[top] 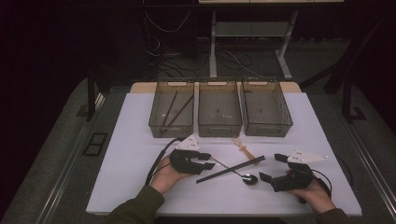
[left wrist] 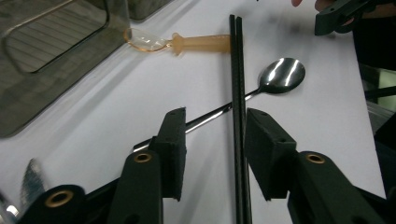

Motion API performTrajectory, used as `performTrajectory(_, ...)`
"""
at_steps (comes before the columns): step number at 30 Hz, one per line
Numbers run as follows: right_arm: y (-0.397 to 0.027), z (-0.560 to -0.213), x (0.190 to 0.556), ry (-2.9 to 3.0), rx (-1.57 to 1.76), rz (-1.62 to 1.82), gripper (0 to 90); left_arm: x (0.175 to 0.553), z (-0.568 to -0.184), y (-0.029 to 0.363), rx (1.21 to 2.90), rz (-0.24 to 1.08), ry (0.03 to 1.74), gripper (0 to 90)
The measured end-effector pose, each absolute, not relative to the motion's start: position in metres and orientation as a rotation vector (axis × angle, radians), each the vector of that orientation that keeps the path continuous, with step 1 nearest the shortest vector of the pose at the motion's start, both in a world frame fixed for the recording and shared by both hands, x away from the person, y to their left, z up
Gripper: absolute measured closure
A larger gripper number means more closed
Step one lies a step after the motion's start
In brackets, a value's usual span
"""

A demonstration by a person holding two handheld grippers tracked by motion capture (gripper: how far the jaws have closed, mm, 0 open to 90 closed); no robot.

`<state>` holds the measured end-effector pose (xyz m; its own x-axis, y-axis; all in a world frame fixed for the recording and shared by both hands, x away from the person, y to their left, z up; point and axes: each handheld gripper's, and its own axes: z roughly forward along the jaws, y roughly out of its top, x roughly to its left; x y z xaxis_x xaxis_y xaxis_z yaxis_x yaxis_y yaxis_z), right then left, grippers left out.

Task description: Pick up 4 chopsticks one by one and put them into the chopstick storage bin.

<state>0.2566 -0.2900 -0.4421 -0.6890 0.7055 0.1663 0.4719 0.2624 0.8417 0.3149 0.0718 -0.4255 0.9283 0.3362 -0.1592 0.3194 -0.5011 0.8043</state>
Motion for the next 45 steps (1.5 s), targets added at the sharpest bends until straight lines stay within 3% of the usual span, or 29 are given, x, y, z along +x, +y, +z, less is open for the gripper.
performTrajectory(14, -0.290, -0.442, 0.257, 2.290, 1.094, 1.395, 0.9, 0.317, -0.429, 0.045, 2.179, -0.006, 0.425, 66.4)
performTrajectory(45, -0.289, -0.442, 0.257, 2.295, 1.079, 1.395, 0.9, 0.315, -0.445, 0.033, 2.260, -0.029, 0.379, 79.8)
